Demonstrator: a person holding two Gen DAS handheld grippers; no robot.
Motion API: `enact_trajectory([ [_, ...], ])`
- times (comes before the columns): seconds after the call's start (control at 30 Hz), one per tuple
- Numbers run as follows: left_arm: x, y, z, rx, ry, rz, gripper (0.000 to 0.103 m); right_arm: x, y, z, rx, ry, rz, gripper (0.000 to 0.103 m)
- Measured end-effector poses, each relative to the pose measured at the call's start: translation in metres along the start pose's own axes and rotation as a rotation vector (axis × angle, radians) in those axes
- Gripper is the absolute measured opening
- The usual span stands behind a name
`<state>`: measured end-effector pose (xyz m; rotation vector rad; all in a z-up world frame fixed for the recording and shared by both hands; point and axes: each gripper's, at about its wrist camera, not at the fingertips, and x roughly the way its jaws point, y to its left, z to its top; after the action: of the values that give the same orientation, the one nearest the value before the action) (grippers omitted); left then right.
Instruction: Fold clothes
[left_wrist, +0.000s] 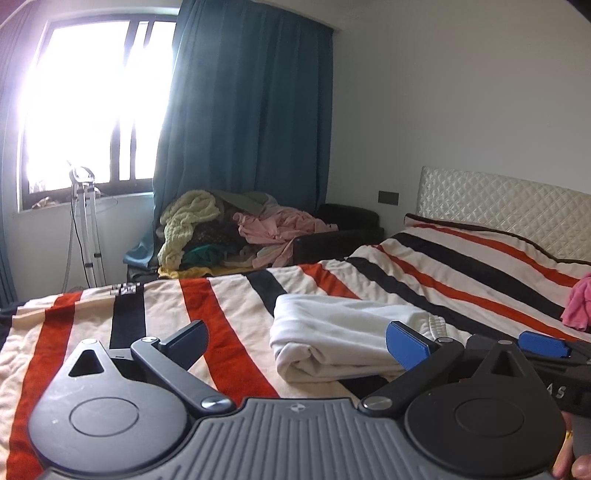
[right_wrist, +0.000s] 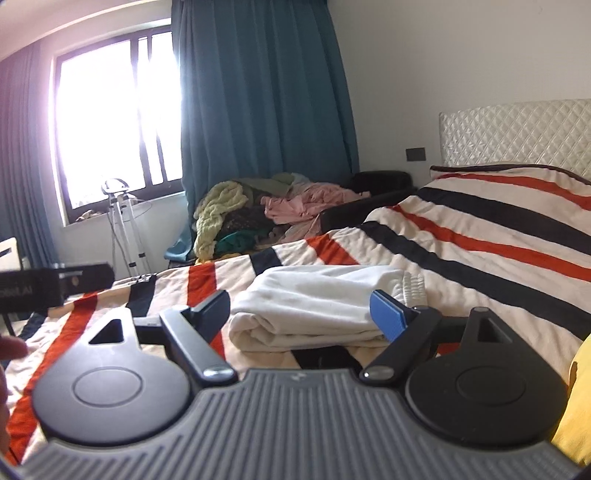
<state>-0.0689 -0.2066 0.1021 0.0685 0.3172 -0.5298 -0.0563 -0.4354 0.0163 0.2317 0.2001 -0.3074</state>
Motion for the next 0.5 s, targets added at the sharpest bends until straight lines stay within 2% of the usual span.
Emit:
enact_trajectory([
  [0.5,0.023,0.001,-0.017,0.011,0.065,0.022,0.103,0.013,0.004,-0.005,-0.024,0.052,-0.021,0.084],
])
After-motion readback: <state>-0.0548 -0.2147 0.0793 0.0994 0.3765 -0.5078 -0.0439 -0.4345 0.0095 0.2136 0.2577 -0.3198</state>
